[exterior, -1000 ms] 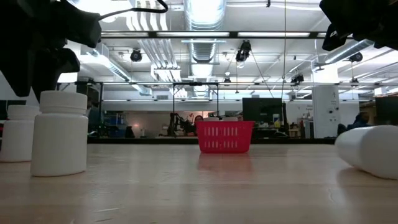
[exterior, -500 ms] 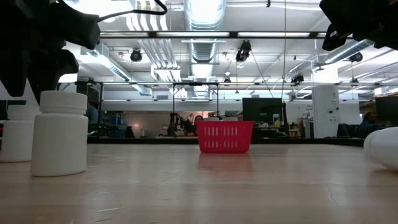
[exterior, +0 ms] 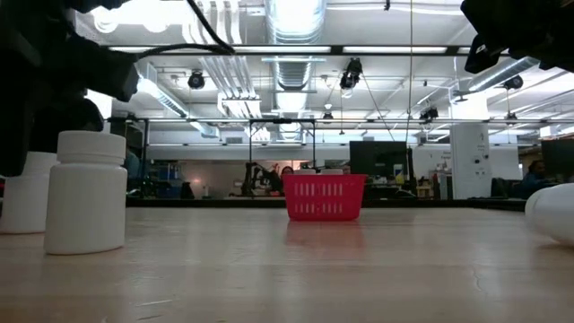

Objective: Pick and place pill bottles into a basket
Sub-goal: Put the top left white medicine bottle into the red bin

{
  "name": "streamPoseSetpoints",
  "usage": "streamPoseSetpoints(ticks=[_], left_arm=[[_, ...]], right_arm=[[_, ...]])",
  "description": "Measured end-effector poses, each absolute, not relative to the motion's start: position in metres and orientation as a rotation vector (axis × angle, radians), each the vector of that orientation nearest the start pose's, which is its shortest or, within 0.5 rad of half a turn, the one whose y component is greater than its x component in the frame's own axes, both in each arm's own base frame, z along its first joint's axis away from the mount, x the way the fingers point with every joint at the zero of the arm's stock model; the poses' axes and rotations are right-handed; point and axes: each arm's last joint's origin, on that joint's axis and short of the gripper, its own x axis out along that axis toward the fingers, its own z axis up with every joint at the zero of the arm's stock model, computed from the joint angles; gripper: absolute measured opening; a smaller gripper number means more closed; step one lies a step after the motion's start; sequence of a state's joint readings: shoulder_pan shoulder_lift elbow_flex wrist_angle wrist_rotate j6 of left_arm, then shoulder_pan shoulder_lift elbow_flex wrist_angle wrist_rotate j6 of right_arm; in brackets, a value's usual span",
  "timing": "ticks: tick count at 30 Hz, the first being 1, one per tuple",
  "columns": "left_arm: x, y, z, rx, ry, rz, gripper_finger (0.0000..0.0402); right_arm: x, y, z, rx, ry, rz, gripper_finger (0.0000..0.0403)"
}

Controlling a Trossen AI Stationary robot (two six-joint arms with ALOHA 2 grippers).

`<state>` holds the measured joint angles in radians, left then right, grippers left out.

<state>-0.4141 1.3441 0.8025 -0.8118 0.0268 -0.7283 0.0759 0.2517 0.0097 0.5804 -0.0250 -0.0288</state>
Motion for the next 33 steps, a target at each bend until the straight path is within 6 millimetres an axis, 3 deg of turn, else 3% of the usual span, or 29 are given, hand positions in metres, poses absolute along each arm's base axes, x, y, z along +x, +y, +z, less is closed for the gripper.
streamPoseSetpoints(ticks=[10,20,26,33], left_arm=[[0.204,-0.09,0.186,-0.363,1.366,0.128,0.0272],[0.206,-0.091,0.184,-0.386,1.379,0.139,0.0158],[0.214,-0.091,0.188,-0.378,1.38,0.123,0.0158],[0.235,-0.084,0.206,-0.307,1.336,0.076,0.0158]], right_arm=[[0.107,0.009,0.201,-0.02,-0.34,0.095,0.0009],[0.107,0.009,0.201,-0.019,-0.34,0.095,0.0009],[0.107,0.009,0.201,-0.018,-0.34,0.096,0.0009],[0.107,0.009,0.201,-0.02,-0.34,0.095,0.0009]])
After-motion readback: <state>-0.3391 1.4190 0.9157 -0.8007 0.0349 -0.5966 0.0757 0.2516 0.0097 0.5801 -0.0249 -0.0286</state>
